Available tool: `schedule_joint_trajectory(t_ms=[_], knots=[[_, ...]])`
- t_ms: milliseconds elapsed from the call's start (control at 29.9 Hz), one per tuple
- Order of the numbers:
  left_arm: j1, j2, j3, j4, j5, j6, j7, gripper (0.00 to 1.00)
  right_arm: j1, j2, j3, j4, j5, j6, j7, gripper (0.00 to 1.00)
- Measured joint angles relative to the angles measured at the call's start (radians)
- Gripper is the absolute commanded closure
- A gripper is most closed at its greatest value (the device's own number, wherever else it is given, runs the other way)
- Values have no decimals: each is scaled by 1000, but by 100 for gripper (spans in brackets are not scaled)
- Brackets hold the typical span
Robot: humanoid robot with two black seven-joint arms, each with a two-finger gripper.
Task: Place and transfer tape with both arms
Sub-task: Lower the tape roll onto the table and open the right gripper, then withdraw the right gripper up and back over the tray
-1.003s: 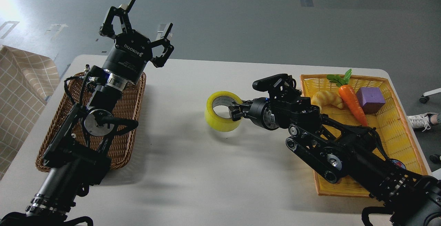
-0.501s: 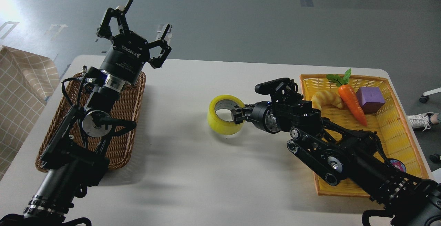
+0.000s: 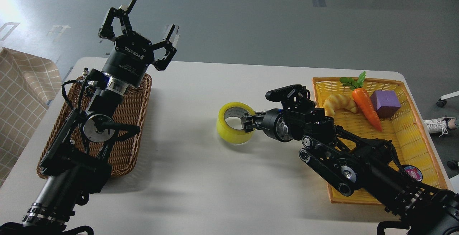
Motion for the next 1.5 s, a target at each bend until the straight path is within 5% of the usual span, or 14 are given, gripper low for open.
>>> schedule_joint_trajectory(t_ms=[134,234,602,903,1504], knots=[[0,0,-2,0,0,0,0,1,-3,0,-1,1,0,0,0,75],[0,3,-4,0,0,0,0,1,-3,0,0,2,0,0,0,49],[-1,15,-10,0,-1,0,0,1,-4,0,2,0,1,0,-1,33],[1,16,-22,0,-2,0,0,1,15,0,15,-2,8,0,-1,7],[0,33,-13,3,2,0,2,1,11,-72,436,238,127,0,2,1]])
